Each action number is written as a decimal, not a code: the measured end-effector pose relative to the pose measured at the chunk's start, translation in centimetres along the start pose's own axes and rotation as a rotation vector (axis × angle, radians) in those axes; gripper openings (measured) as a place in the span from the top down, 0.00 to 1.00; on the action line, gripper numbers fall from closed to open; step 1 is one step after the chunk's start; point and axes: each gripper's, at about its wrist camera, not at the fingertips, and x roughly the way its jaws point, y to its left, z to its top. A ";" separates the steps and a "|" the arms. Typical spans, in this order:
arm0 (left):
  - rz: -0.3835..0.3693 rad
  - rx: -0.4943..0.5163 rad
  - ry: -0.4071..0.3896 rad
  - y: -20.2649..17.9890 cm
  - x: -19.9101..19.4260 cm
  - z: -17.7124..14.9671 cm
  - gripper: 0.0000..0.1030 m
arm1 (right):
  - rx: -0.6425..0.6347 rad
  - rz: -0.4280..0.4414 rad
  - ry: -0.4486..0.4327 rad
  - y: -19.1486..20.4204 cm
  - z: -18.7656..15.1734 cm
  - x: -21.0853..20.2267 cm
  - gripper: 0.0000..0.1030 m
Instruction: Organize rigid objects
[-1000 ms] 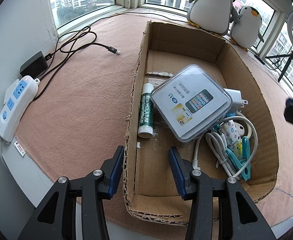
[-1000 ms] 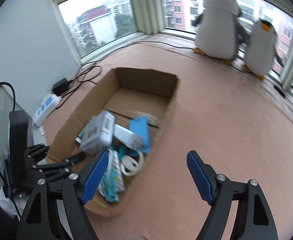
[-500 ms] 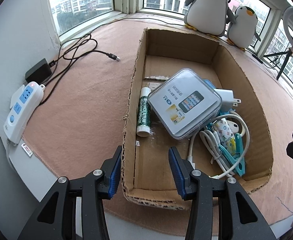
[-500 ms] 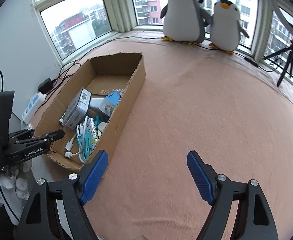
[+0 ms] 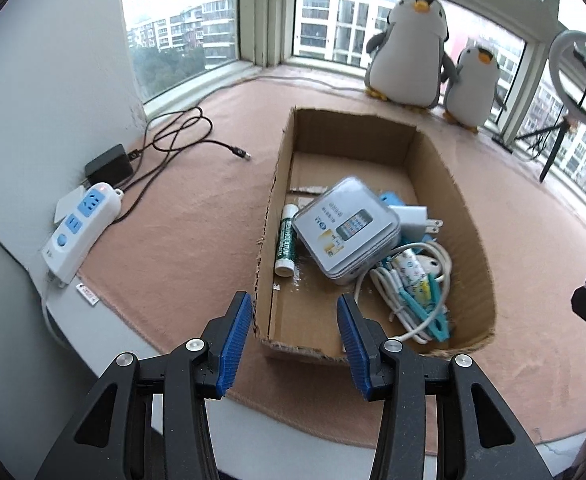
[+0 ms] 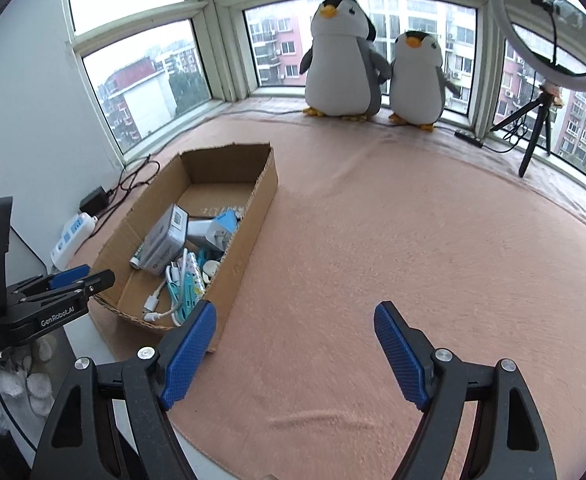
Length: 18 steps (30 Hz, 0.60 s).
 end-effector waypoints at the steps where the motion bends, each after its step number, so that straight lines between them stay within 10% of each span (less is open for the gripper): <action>1: -0.002 -0.003 -0.008 -0.1 -0.5 -0.1 0.53 | 0.005 0.001 -0.006 0.0 0.0 -0.3 0.24; 18: -0.061 0.054 -0.170 -4.5 -9.2 -1.5 0.47 | 0.123 0.017 -0.105 -1.0 -1.1 -5.2 0.24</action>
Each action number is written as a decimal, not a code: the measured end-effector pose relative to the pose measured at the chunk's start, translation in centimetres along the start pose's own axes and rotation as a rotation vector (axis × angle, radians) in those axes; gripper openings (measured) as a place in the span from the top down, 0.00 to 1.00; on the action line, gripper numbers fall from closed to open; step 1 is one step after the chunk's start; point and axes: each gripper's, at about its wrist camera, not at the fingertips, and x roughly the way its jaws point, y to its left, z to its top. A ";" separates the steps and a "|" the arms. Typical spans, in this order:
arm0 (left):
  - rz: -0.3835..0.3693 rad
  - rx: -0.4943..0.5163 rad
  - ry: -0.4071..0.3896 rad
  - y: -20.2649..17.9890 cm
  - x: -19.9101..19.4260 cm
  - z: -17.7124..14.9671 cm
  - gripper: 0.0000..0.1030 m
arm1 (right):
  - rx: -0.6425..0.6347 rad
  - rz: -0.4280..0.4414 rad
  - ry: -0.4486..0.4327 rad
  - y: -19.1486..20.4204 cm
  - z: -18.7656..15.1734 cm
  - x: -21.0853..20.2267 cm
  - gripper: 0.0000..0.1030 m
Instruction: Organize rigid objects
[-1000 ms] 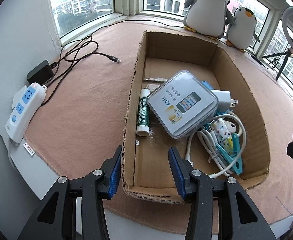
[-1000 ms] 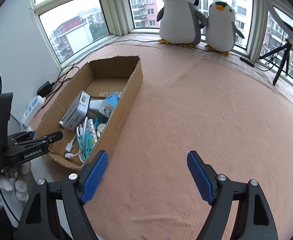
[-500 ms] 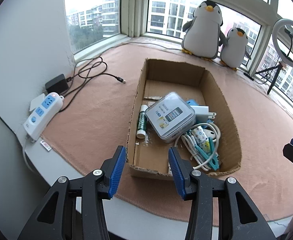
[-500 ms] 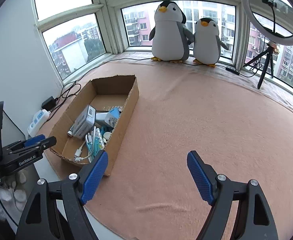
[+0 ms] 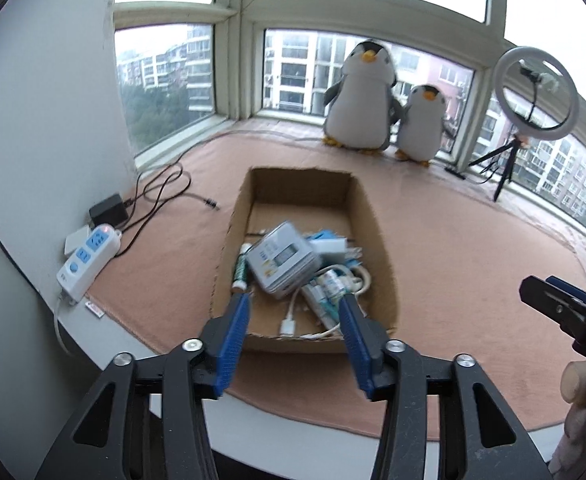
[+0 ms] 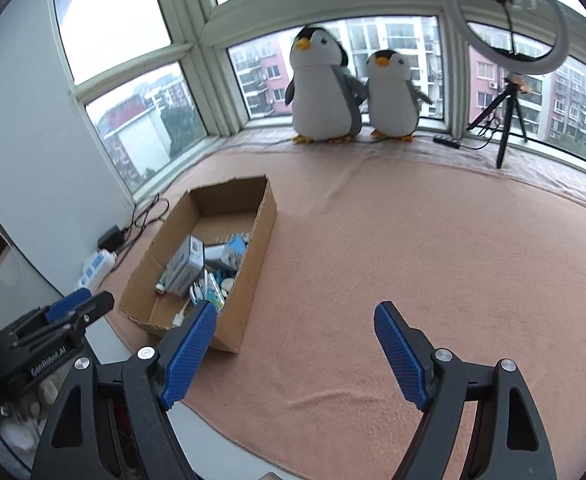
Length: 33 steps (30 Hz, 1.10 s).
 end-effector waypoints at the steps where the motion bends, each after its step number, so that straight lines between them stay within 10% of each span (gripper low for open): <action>1: -0.005 0.000 -0.012 -0.3 -0.5 0.1 0.44 | 0.002 -0.006 -0.015 0.0 0.1 -0.5 0.24; 15: 0.015 0.011 -0.112 -0.7 -4.6 1.2 0.43 | -0.036 -0.050 -0.079 1.0 0.3 -3.0 0.24; 33: 0.050 0.015 -0.268 -1.3 -9.5 3.2 0.11 | -0.052 -0.123 -0.199 1.2 1.1 -5.7 0.08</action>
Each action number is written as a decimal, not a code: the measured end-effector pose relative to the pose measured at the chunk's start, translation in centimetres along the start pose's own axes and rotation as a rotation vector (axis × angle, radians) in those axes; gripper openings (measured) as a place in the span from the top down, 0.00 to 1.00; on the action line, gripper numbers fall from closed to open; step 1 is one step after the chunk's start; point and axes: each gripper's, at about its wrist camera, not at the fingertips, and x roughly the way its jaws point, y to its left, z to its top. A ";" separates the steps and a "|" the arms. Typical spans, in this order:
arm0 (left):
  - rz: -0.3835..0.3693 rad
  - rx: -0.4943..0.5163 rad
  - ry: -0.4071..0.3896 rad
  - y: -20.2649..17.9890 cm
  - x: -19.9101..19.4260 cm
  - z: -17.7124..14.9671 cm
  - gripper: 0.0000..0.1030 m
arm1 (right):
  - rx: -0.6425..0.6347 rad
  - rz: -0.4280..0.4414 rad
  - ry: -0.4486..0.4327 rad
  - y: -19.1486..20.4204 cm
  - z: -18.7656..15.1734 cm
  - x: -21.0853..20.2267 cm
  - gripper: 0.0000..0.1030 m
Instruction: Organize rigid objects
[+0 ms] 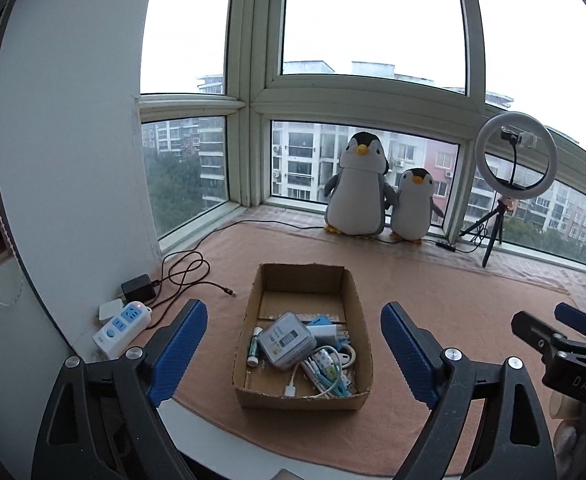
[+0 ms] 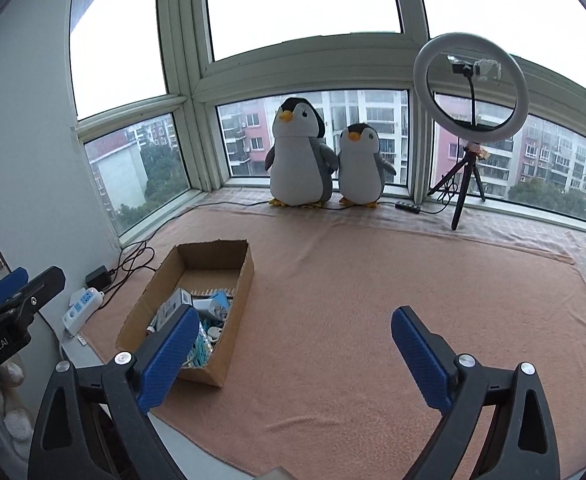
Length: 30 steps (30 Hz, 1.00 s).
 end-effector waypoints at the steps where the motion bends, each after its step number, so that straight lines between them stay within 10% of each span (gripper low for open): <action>1: 0.001 0.001 0.001 0.0 0.0 0.0 0.10 | 0.000 0.000 -0.005 0.0 0.0 -0.1 0.07; 30: 0.005 0.000 0.018 -0.6 0.3 -0.3 0.08 | -0.009 0.005 -0.005 -0.3 0.1 0.0 0.07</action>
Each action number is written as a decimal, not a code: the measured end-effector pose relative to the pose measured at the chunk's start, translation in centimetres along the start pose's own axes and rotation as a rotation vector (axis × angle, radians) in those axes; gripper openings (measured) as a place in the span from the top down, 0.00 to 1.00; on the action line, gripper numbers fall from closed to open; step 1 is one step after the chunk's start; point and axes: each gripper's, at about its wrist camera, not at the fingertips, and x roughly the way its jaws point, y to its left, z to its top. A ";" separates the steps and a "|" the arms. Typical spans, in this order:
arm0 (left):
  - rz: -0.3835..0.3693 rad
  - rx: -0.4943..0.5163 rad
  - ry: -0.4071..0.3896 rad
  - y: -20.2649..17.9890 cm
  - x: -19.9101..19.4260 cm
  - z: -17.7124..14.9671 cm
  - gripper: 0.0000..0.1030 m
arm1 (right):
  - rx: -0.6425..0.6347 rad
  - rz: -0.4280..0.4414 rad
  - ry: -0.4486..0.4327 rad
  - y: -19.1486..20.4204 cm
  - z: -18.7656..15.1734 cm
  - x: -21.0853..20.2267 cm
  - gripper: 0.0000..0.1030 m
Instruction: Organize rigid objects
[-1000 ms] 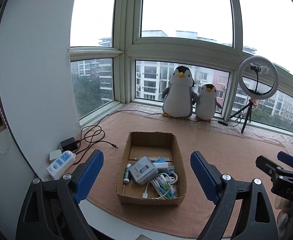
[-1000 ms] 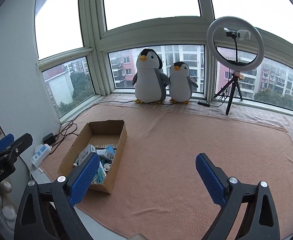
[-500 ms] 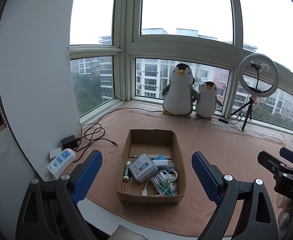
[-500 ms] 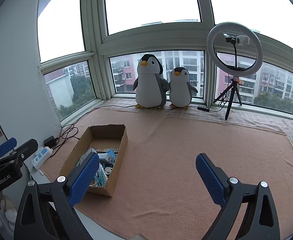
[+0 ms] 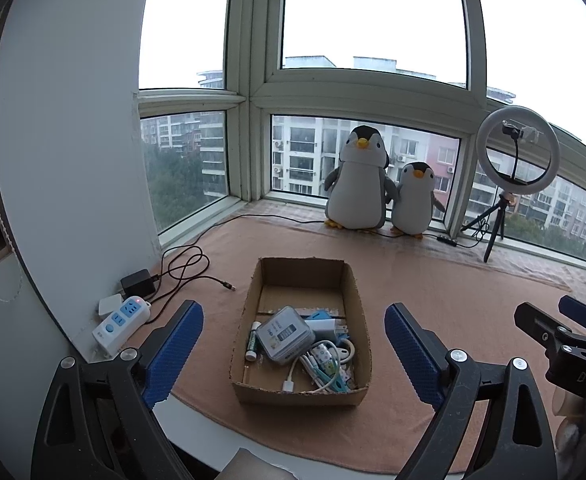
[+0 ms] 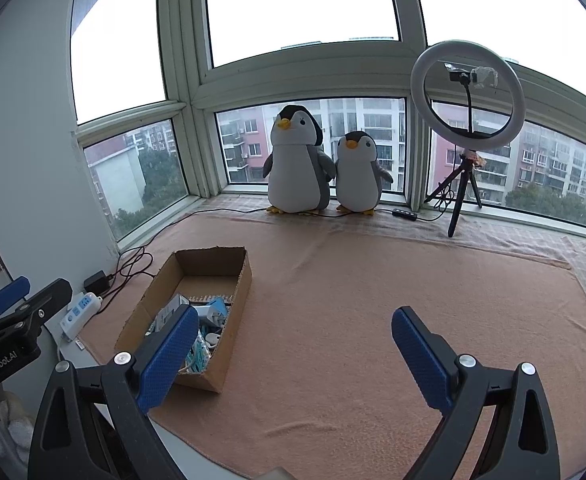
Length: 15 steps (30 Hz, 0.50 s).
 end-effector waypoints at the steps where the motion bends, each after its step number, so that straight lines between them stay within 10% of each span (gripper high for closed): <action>1: 0.000 -0.001 0.000 0.0 0.0 0.0 0.08 | 0.001 0.001 0.001 -0.1 0.0 0.0 0.07; 15: -0.006 -0.002 0.004 0.1 0.2 -0.2 0.08 | 0.000 0.002 0.005 0.0 0.0 0.1 0.07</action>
